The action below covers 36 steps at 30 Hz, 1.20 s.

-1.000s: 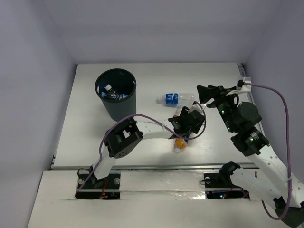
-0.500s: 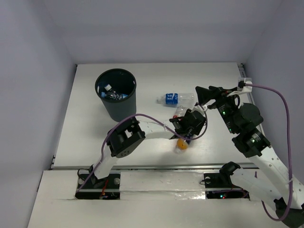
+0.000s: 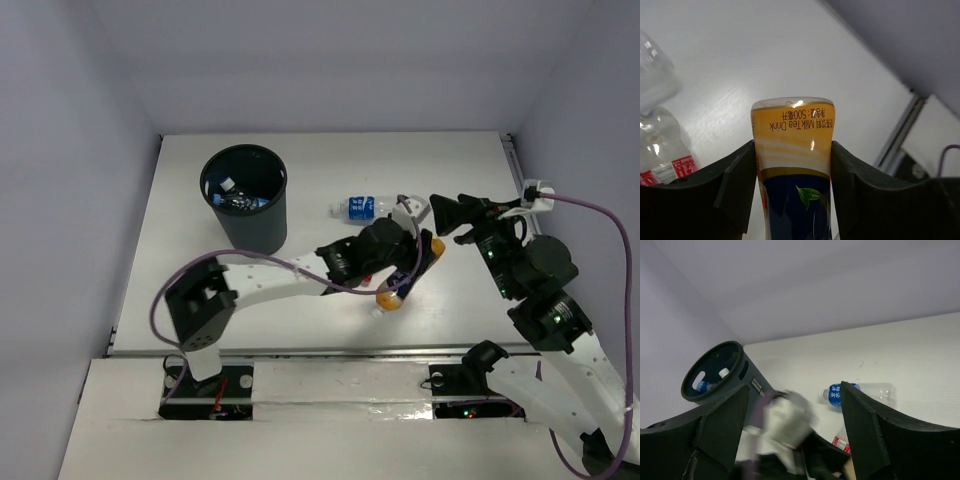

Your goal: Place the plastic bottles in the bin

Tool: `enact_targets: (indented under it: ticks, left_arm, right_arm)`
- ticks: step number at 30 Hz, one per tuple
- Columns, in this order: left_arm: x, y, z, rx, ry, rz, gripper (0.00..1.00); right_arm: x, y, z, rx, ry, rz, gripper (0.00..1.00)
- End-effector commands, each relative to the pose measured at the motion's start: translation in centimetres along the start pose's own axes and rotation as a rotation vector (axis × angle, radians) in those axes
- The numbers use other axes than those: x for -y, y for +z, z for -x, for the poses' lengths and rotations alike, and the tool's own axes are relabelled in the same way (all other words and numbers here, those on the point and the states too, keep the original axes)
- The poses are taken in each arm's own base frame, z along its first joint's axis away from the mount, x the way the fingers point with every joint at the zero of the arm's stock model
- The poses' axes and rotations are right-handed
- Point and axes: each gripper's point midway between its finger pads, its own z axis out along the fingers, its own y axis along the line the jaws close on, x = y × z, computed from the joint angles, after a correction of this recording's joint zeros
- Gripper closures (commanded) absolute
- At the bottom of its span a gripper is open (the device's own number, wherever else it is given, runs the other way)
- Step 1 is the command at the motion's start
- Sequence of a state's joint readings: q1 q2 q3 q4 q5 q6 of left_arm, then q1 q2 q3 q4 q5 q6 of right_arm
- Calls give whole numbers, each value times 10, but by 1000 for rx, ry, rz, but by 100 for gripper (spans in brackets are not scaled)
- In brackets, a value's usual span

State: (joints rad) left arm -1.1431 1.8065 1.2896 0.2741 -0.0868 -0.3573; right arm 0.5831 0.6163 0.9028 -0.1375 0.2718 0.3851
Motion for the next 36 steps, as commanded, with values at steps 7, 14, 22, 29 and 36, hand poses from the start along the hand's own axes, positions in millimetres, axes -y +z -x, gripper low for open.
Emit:
enact_targets:
  ticks: [7,14,22,29,36]
  left_arm:
    - [-10,-145,195,561,-69,9,74]
    - [-103,-237,303,859,-135,199,73]
    - [-183,-314,352,1038,-103,503,72]
    - [-244,-352,346,1103,-11,793,72]
    - [-284,-358,337,1110,-4,875,72]
  right_arm:
    - [16,-18,26,78,-10,-84,38]
    - [18,30,-81,-220,-21,-59,55]
    - [37,49,-169,-400,46,-116,2]
    - [61,58,-236,-528,92,-165,0]
    - [89,71,-260,-567,100,-256,0]
